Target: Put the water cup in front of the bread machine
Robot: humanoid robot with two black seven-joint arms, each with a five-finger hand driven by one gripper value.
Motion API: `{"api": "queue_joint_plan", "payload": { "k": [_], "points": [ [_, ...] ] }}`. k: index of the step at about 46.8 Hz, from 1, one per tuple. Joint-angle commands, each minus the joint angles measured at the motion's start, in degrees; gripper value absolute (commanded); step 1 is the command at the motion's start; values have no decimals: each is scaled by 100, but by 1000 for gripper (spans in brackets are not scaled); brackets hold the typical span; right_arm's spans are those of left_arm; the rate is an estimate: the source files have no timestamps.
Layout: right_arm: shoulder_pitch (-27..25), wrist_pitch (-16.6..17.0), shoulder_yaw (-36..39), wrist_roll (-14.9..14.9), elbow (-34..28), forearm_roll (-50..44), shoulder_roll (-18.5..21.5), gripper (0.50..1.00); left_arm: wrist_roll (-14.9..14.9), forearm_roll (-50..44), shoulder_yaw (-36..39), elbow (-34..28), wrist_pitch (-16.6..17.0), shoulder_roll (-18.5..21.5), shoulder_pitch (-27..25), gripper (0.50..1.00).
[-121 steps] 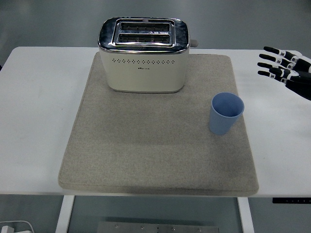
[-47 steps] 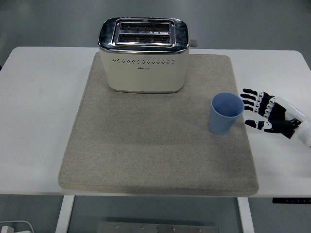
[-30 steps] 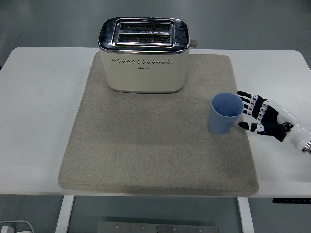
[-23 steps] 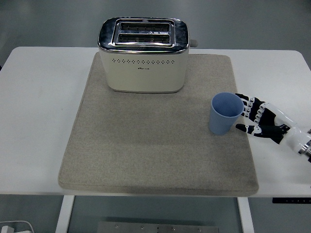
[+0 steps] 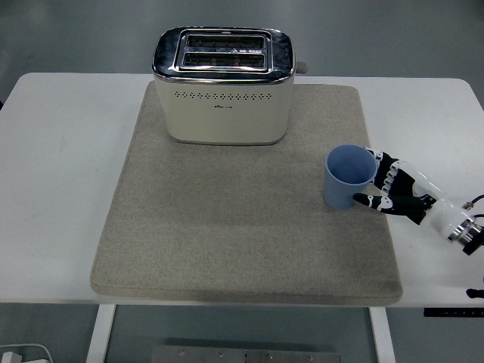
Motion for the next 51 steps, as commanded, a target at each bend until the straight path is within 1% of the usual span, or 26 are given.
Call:
{"api": "queue_joint_plan", "payload": {
  "k": [1, 10, 19, 22, 36, 51],
  "points": [
    [8, -22, -1, 0, 0, -3, 50, 921, 0, 2, -2, 1, 0, 0, 0, 1000],
    [44, -84, -1, 0, -26, -12, 164, 921, 0, -7, -2, -8, 0, 0, 0, 1000],
    [70, -93, -1, 0, -70, -12, 190, 921, 0, -7, -2, -8, 0, 0, 9, 1000],
    [79, -84, -1, 0, -96, -12, 287, 921, 0, -7, -2, -8, 0, 0, 9, 1000],
    [87, -84, -10, -9, -228, -12, 507, 924, 0, 2, -2, -8, 0, 0, 44, 1000],
    [96, -93, -1, -9, -246, -12, 586, 924, 0, 2, -2, 1, 0, 0, 53, 1000]
  ]
}}
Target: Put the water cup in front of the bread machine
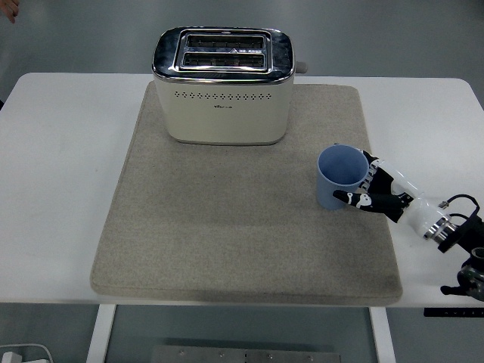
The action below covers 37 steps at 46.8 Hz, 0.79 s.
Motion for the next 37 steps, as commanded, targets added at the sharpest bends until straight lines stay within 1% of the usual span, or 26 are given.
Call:
{"api": "queue_joint_plan", "payload": {
  "k": [1, 9, 19, 22, 25, 28, 29, 30, 32, 37],
  "points": [
    [6, -5, 4, 4, 1, 1, 54, 921, 0, -1, 0, 1, 1, 0, 0, 1000],
    [68, -58, 4, -5, -17, 1, 229, 919, 0, -1, 0, -8, 1, 0, 0, 1000],
    [68, -102, 4, -5, -34, 1, 256, 913, 0, -1, 0, -8, 1, 0, 0, 1000],
    [68, -102, -5, -5, -43, 1, 273, 897, 0, -1, 0, -8, -8, 0, 0, 1000],
    [68, -102, -5, -5, -43, 1, 291, 854, 0, -1, 9, -8, 1, 0, 0, 1000],
    [68, -102, -14, -5, -43, 1, 317, 779, 0, -1, 0, -8, -8, 0, 0, 1000],
    [68, -102, -14, -5, -43, 1, 318, 762, 0, -1, 0, -17, 0, 0, 0, 1000],
    [68, -102, -14, -5, -43, 1, 318, 754, 0, -1, 0, -17, 1, 0, 0, 1000],
    [68, -102, -5, -5, -43, 1, 318, 719, 0, -1, 0, -8, -8, 0, 0, 1000],
    [68, -93, -14, -5, -52, 1, 318, 652, 0, -1, 0, -8, 0, 0, 0, 1000]
  ]
}}
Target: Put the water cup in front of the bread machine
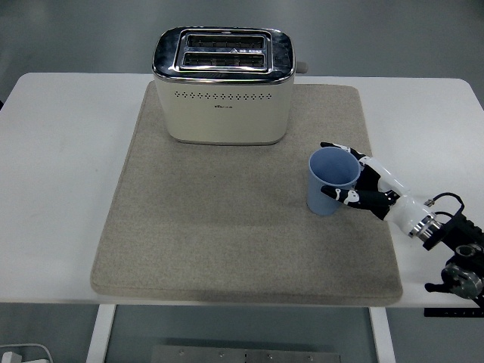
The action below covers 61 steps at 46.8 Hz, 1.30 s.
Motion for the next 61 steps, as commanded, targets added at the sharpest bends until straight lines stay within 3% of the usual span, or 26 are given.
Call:
{"api": "queue_joint_plan", "payload": {
  "k": [1, 5, 21, 44, 61],
  "points": [
    [17, 10, -10, 0, -3, 0, 0, 640, 0, 0, -2, 5, 5, 0, 0, 1000],
    [18, 10, -1, 0, -3, 0, 0, 619, 0, 0, -2, -4, -4, 0, 0, 1000],
    [290, -95, -1, -26, 6, 9, 193, 621, 0, 0, 6, -13, -4, 0, 0, 1000],
    [747, -324, -211, -88, -12, 0, 878, 625, 0, 8, 6, -92, -21, 0, 0, 1000],
    [1213, -438, -598, -88, -512, 27, 1467, 629, 0, 8, 6, -215, -12, 0, -9, 1000]
  ]
}}
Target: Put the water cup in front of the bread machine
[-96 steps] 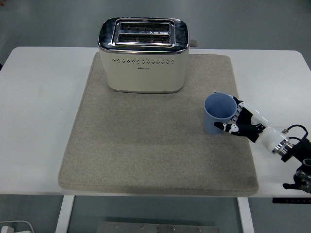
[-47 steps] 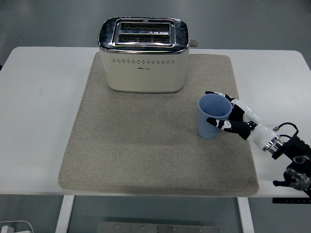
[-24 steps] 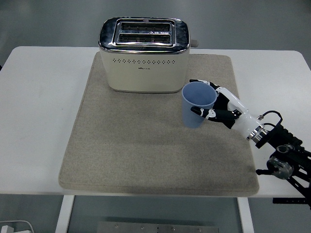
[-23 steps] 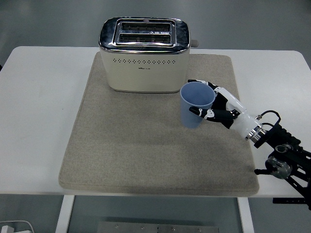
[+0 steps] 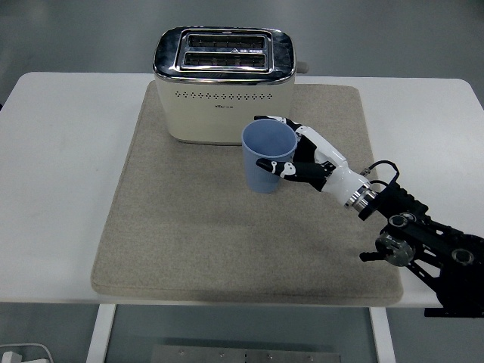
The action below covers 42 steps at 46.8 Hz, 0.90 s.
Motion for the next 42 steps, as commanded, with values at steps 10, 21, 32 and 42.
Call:
{"api": "queue_joint_plan", "payload": {
  "k": [10, 21, 32, 42],
  "points": [
    [345, -51, -283, 1, -466, 26, 516, 629, 0, 0, 0, 1, 10, 0, 9, 1000],
    [574, -104, -521, 1, -896, 43, 999, 631, 0, 0, 0, 1, 1, 0, 9, 1000],
    [802, -130, -538, 1, -1309, 61, 1316, 631, 0, 0, -9, -35, 10, 0, 9, 1000],
    [864, -174, -573, 1, -1538, 70, 1421, 631, 0, 0, -9, -26, 10, 0, 9, 1000]
  ]
}}
